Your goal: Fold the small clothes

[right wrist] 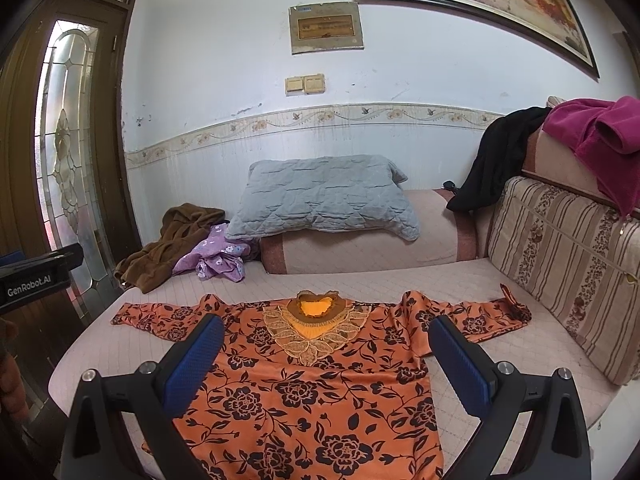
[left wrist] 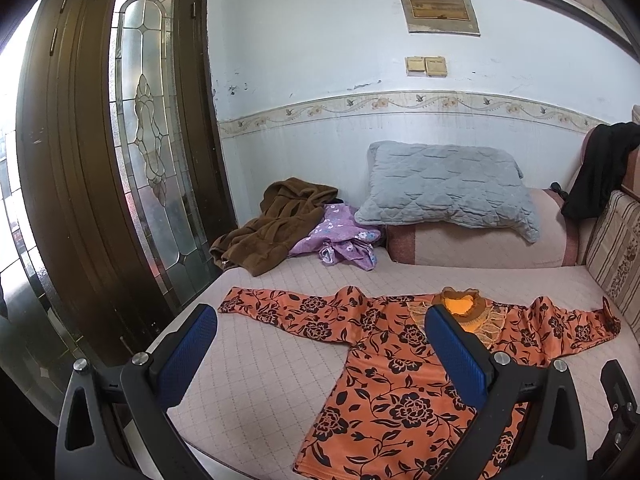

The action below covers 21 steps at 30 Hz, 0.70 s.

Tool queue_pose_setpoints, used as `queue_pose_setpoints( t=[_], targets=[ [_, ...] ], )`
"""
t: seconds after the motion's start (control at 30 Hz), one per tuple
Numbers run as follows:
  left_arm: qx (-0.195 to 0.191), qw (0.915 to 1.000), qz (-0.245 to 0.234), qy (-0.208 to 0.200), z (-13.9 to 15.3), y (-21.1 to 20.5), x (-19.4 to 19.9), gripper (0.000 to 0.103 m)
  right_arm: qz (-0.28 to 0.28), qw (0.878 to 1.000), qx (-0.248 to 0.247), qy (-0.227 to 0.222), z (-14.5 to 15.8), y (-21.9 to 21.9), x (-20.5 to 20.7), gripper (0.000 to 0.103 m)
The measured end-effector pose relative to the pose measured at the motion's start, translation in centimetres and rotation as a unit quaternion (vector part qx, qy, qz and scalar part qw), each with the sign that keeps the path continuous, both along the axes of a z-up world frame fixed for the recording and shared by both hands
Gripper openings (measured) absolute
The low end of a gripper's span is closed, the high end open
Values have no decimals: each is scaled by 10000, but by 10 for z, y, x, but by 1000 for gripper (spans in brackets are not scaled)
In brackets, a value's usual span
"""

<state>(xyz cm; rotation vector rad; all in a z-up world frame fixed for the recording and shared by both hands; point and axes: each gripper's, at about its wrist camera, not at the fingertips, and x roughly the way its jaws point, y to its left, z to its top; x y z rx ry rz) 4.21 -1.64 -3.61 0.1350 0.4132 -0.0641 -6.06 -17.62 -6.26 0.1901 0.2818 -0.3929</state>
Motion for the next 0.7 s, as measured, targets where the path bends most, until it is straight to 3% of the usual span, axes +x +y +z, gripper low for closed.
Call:
queue_pose_setpoints(
  t=[0.4, 0.7],
  targets=[
    [66, 9999, -91, 115, -14, -23, 27, 103, -51, 9999, 75, 99, -11, -19, 26, 103],
    [126, 9987, -141, 480, -56, -58, 82, 103, -237, 9975, 586, 327, -47, -80, 80, 103]
  ],
)
